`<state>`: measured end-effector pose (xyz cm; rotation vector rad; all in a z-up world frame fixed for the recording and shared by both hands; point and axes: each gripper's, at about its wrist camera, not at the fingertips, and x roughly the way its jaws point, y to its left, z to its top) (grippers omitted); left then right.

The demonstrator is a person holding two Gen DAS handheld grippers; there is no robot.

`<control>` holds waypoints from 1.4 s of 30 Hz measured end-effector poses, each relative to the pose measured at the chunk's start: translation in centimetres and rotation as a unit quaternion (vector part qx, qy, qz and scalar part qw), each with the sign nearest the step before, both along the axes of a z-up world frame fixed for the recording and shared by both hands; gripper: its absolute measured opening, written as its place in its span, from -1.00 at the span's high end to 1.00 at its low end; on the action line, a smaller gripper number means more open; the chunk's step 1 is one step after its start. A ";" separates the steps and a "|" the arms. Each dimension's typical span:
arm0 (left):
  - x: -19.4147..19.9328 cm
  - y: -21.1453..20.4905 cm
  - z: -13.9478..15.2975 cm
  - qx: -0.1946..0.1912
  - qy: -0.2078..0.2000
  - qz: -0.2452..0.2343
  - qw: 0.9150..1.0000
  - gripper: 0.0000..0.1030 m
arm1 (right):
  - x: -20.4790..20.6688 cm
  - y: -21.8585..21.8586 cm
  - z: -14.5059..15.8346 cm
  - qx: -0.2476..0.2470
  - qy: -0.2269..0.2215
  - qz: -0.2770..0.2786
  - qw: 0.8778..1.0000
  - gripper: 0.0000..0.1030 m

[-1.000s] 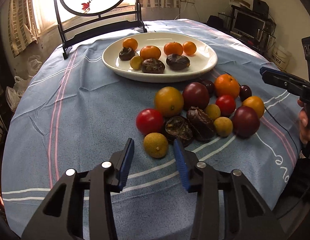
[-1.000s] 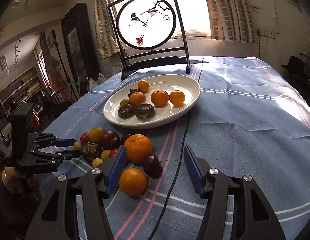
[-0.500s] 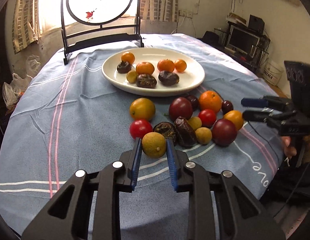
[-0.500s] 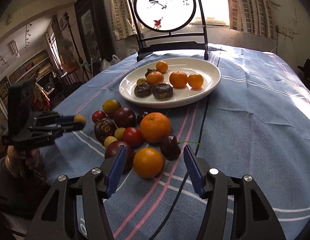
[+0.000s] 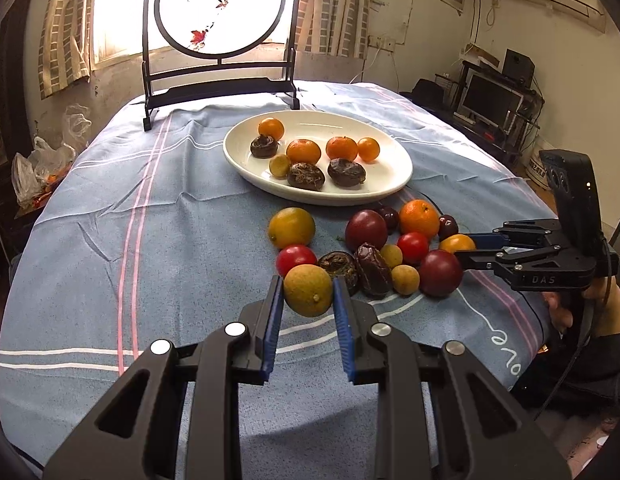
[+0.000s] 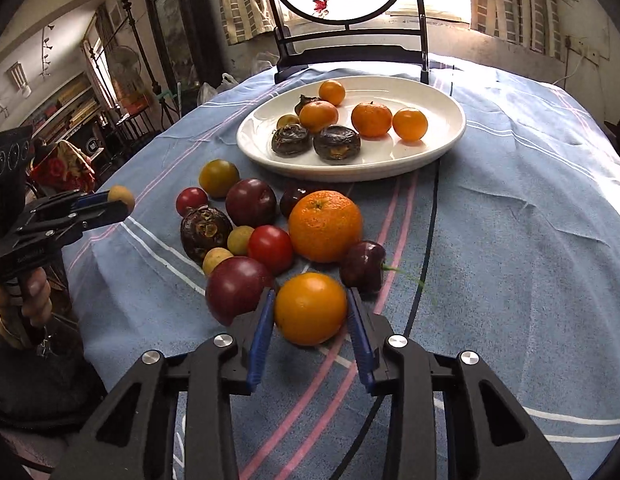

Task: Organize fruits
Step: 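Place the lemon and orange on the white plate, opening both tools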

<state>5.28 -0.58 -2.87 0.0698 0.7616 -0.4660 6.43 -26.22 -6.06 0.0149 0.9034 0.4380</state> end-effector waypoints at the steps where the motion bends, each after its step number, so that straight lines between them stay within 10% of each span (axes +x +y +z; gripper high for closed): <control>1: 0.0 0.0 0.1 -0.001 -0.001 0.001 1.000 0.53 | -0.2 0.0 0.1 0.003 0.000 0.000 1.000 0.30; 10: 0.0 -0.1 1.8 -0.012 -0.020 -0.011 1.000 0.53 | -1.4 -3.3 4.7 0.089 -0.051 -0.010 0.995 0.30; 17: 6.2 -2.7 3.7 -0.028 -0.015 -0.017 0.999 0.53 | 5.6 -4.2 8.6 0.110 -0.070 -0.038 0.991 0.30; 30: 20.8 -5.4 0.0 -0.001 0.055 0.032 0.998 0.50 | 21.1 0.1 4.4 0.089 -0.016 -0.066 0.994 0.26; 33: 21.1 -5.2 -0.3 -0.009 0.058 0.043 0.997 -0.15 | 20.6 0.0 4.6 0.099 -0.029 -0.069 0.992 0.02; 42: 11.3 -3.6 2.8 0.008 -0.002 0.001 1.000 -0.33 | 9.8 -2.7 6.7 0.097 -0.078 -0.059 0.990 -0.05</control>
